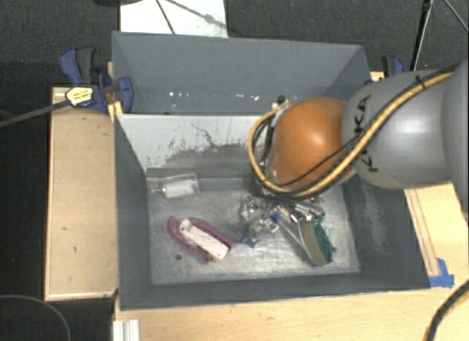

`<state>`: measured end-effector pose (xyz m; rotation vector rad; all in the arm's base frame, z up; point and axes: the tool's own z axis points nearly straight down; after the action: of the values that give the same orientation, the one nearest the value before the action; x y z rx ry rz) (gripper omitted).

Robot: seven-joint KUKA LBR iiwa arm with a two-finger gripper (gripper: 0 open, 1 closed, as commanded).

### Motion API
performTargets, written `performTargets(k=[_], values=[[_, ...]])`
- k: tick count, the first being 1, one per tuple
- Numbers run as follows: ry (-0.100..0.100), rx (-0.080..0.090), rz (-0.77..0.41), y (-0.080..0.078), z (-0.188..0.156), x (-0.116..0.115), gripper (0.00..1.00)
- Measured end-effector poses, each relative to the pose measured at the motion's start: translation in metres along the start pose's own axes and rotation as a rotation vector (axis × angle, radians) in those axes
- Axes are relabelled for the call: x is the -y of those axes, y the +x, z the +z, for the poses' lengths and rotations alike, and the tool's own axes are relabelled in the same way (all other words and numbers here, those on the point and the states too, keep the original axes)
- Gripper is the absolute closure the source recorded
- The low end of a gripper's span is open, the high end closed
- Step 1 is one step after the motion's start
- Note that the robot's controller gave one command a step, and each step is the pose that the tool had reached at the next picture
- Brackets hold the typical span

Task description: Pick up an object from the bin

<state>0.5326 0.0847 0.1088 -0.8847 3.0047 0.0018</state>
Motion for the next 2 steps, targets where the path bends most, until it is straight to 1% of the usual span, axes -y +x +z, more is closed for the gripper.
performTargets(k=[1, 2], values=[[0.003, 0.001, -0.020, -0.0083, -0.0882, 0.0006, 1.00], [-0.002, -0.006, -0.016, -0.0065, -0.0833, -0.0001, 0.00]])
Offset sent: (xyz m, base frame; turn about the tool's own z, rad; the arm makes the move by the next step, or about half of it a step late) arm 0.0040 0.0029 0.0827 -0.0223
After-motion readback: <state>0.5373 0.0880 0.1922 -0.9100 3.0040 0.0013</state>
